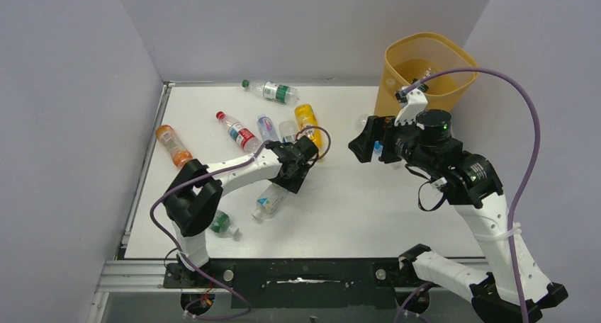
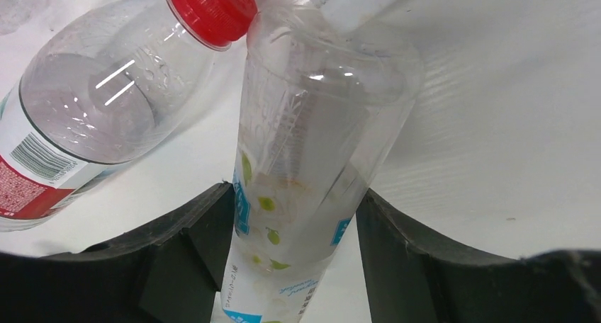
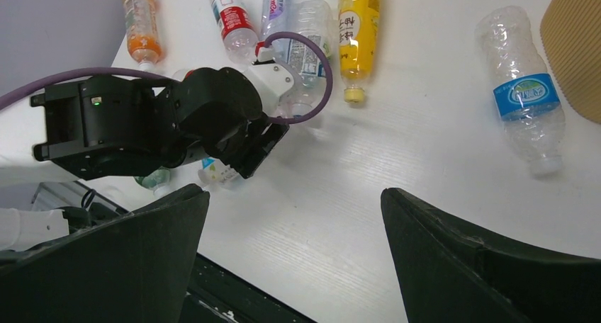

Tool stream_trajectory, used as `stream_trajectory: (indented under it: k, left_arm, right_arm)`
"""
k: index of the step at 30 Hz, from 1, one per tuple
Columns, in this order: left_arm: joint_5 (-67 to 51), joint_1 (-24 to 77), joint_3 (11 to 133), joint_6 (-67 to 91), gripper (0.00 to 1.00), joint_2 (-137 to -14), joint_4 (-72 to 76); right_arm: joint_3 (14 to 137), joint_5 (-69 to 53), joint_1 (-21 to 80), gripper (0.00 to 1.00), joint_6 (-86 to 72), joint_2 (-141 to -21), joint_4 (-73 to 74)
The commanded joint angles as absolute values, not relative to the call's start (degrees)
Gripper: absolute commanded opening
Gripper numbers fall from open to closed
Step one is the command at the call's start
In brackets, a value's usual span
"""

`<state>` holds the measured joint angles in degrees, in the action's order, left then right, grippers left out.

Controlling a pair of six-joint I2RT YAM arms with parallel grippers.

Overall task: Put the plastic bottles in the bin
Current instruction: Pick up the plastic bottle at the center of the board.

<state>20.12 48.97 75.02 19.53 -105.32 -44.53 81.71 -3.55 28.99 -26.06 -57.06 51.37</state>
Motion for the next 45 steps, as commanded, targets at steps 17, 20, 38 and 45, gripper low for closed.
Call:
stream_trajectory:
  k: [17, 20, 38, 45]
  left_arm:
    - [-9.6, 34.5, 86.4, 36.3, 0.49, -82.5, -37.6]
    - [-13.8, 33.9, 84.8, 41.0, 0.49, -80.8, -32.7]
    - [-22.4, 33.7, 71.9, 57.7, 0.48, -73.4, -12.6]
    - [-23.3, 33.7, 70.3, 58.7, 0.48, -71.7, -11.9]
  right_arm:
    - [73.7, -7.4, 31.9, 0.98, -31.6, -52.8, 42.5]
    - [72.9, -6.1, 34.2, 0.98, -32.7, -53.5, 40.5]
    - [76.4, 10.2, 52.3, 0.98, -36.1, -66.1, 36.4]
    - [78.2, 12.3, 53.5, 0.98, -36.0, -69.1, 36.2]
